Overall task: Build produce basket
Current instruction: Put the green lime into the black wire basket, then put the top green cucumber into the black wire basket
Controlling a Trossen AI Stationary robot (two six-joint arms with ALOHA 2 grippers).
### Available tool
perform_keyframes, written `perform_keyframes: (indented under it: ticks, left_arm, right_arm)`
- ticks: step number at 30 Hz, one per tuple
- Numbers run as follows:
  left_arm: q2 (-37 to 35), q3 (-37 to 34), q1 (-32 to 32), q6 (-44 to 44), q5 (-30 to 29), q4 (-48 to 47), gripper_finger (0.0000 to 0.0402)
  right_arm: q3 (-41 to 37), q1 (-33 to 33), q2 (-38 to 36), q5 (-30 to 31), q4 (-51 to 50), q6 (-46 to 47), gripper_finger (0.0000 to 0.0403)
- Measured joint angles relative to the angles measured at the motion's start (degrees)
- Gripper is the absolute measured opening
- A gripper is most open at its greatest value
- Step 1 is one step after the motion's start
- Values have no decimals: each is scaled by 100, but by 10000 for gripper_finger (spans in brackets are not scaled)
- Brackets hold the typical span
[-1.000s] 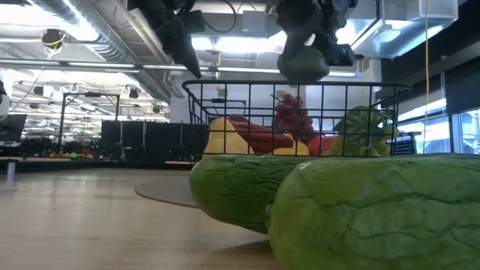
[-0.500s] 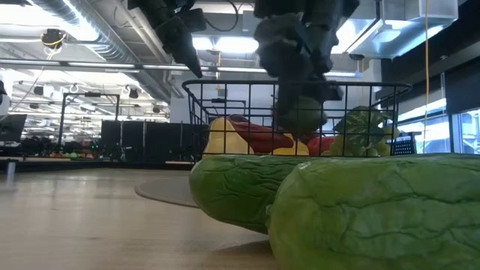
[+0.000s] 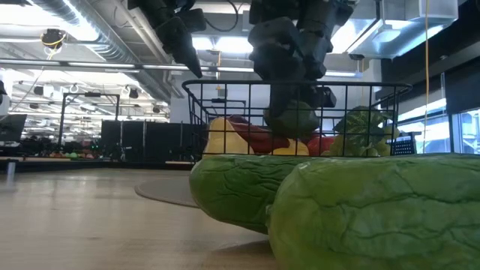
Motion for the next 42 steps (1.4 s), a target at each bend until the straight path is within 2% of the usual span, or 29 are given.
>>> perform_keyframes:
  ticks: [5, 16, 25, 28, 32, 34, 39, 42]
  left_arm:
    - [0, 0, 0, 0, 0, 0, 234]
    - [0, 0, 0, 4, 5, 0, 234]
    - [-178, -4, 17, 262, 423, -150, 234]
    - [-236, -5, 17, 291, 603, -247, 234]
    - [-312, -4, 49, 305, 891, -390, 234]
    - [-337, -2, 55, 302, 956, -398, 234]
    - [-328, -2, 52, 210, 1152, -441, 234]
    - [-328, -2, 55, 102, 1145, -443, 234]
  right_arm:
    - [0, -59, 0, 57, -7, -96, 246]
    - [0, -338, -37, -708, -97, -155, 250]
    - [2, -260, -515, -297, -319, -75, 251]
    - [2, -91, -817, 47, -302, 24, 251]
    - [7, 261, -1208, 115, -118, -217, 251]
    - [12, 472, -1350, -22, 86, -443, 251]
    - [11, 919, -1575, -954, 511, -501, 251]
    - [11, 1178, -1626, -1035, 600, -239, 251]
